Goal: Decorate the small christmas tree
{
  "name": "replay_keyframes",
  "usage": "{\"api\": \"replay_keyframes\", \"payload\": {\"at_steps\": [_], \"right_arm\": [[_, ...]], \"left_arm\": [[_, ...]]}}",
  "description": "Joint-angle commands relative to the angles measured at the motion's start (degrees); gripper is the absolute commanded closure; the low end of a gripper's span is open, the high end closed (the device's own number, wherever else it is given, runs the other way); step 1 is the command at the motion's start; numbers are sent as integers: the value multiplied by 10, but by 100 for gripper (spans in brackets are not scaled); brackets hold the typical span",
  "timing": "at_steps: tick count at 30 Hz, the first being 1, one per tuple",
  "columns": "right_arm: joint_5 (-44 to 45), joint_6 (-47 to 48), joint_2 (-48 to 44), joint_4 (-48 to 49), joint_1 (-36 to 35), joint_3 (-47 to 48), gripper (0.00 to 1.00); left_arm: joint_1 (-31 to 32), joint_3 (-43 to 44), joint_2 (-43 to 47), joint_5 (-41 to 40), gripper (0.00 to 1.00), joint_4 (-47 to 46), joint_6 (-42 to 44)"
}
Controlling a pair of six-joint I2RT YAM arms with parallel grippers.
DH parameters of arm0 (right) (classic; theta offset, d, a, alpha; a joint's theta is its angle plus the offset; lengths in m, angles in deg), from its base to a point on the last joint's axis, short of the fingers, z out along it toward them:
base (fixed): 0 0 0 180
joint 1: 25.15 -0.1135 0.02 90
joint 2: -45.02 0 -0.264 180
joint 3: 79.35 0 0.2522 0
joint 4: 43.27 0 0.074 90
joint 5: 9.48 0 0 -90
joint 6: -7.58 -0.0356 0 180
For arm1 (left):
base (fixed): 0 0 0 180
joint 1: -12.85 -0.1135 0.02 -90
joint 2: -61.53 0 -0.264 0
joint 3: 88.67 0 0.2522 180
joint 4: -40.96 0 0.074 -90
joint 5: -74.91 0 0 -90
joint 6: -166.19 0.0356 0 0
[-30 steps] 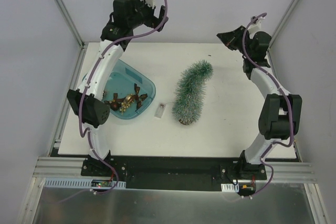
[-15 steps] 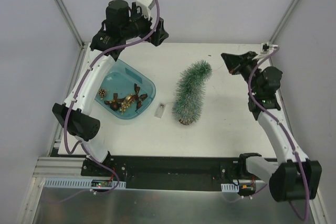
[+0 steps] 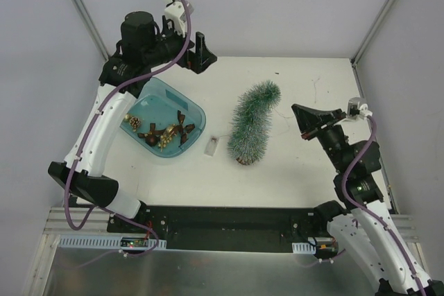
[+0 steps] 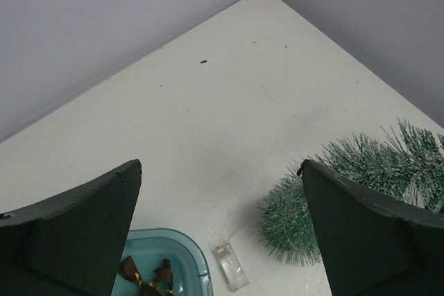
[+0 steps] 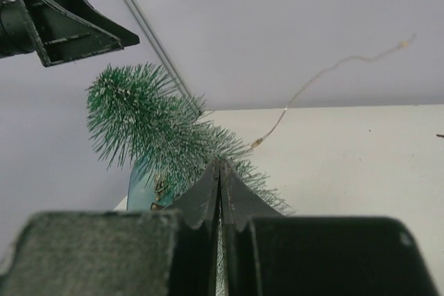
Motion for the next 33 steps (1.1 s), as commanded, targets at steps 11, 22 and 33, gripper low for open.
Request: {"api": "replay_keyframes", "payload": {"at_steps": [11, 22, 33], "right_arm": [[101, 82, -82, -114, -107, 6, 100], [140, 265, -7, -163, -337, 70, 99], [321, 457, 175, -293, -548, 210, 99]], "left_arm": [[10, -19, 37, 29, 1, 2, -38], [16, -14, 31, 19, 1, 2, -33], [23, -16, 22, -1, 1, 3, -19]]}}
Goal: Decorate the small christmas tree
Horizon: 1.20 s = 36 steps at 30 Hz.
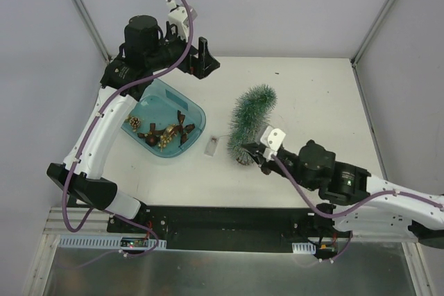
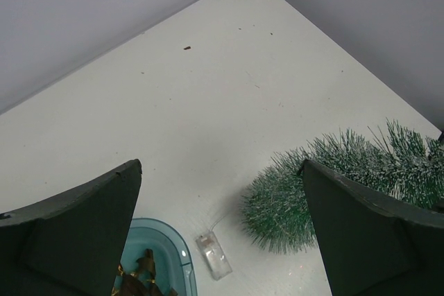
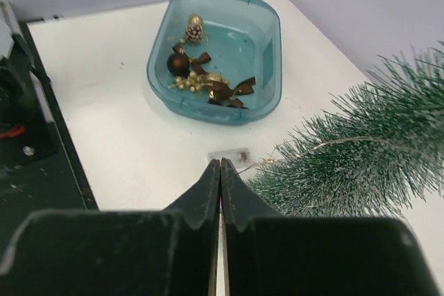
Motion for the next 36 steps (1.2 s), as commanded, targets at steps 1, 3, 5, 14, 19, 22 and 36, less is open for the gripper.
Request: {"api": "replay_keyframes", "payload": {"at_steps": [1, 3, 5, 14, 19, 22, 36], "right_arm": [[71, 88, 53, -42, -18, 55, 99], [71, 104, 80, -48, -18, 70, 99], [69, 115, 109, -58, -20, 88, 98], [97, 197, 199, -57, -41, 123, 99], [95, 233, 248, -53, -40, 154, 100], [96, 255, 291, -59, -35, 183, 100], [73, 193, 325, 1, 56, 213, 83]], "left_arm": [[8, 3, 5, -10, 1, -12, 5], [11, 2, 5, -12, 1, -12, 7], [12, 1, 6, -16, 1, -12, 8], [13, -14, 19, -19, 1, -12, 18], [12, -33, 33, -25, 1, -5, 25], [9, -46, 42, -27, 1, -2, 27], [-37, -62, 76, -29, 1, 10, 12]]}}
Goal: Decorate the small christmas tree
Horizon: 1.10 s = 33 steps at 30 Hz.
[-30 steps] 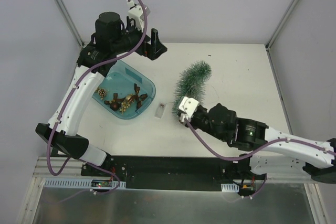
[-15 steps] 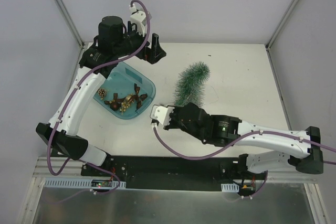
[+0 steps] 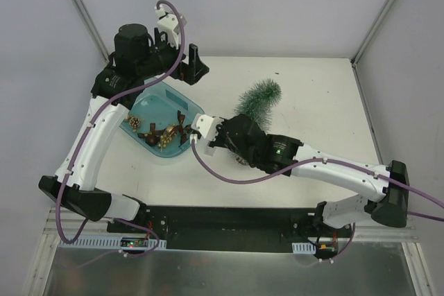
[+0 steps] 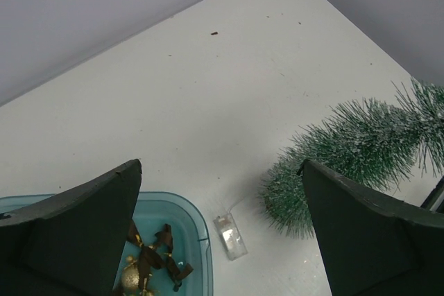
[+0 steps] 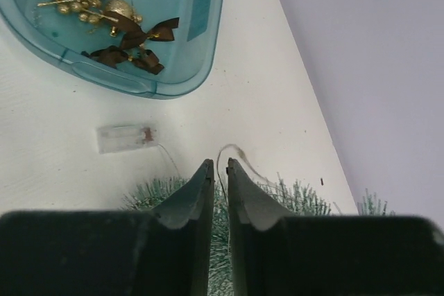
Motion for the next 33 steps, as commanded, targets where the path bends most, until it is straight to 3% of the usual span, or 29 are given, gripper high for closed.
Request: {"api": "replay_keyframes", "payload": {"at_steps": [1, 11, 25, 33], "right_arm": [[-12, -36, -18, 41, 17, 18, 80], [-24, -41, -1, 79, 16, 53, 50], [-10, -21, 90, 14, 26, 206, 38], [-44, -19, 128, -73, 64, 314, 42]], "left_arm": [[-27, -5, 25, 7, 1, 2, -10], [-29, -19, 22, 30, 1, 0, -22], [-61, -38, 54, 40, 1, 0, -38], [-85, -51, 75, 38, 1, 0, -43]]}}
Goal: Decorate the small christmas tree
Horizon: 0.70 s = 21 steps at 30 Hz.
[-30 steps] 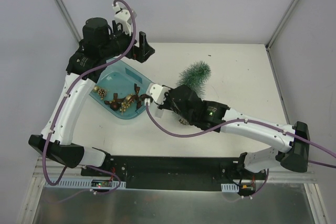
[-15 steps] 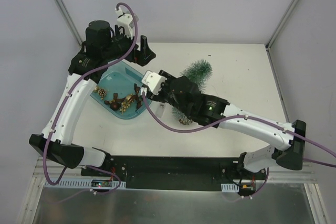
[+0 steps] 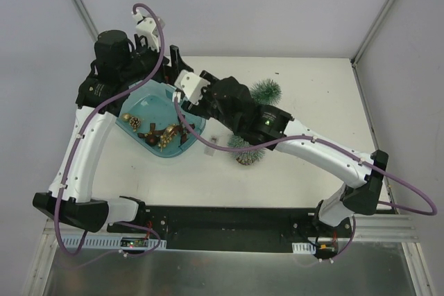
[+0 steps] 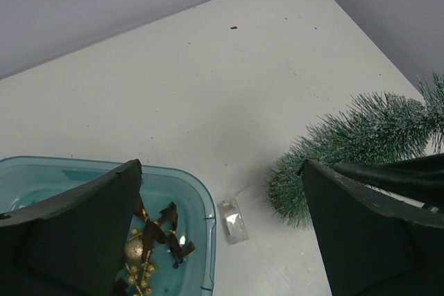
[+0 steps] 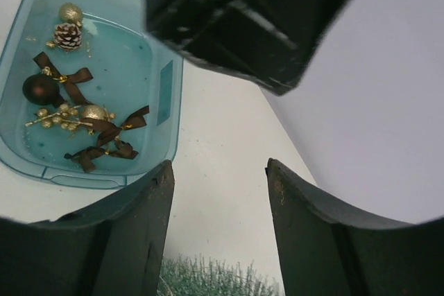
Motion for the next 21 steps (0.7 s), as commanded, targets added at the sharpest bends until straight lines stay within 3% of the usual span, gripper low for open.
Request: {"api": "replay_keyframes", "payload": {"at_steps": [1, 5, 11, 16, 21], "right_arm": [[-28, 2, 9, -54, 30, 79, 45], [-47, 1, 33, -105, 53, 129, 59], [-80, -1, 58, -146, 84, 196, 63], [-125, -6, 78, -174, 111, 237, 85], [-182, -17, 103, -211, 144, 277, 99]], "left_arm": [[-12, -7, 23, 10, 1, -8, -17], [-16, -7, 28, 7, 1, -6, -13], [-19, -11, 32, 5, 1, -5, -11], [-22, -11, 32, 5, 1, -4, -12], [-23, -13, 31, 12, 1, -4, -13]]}}
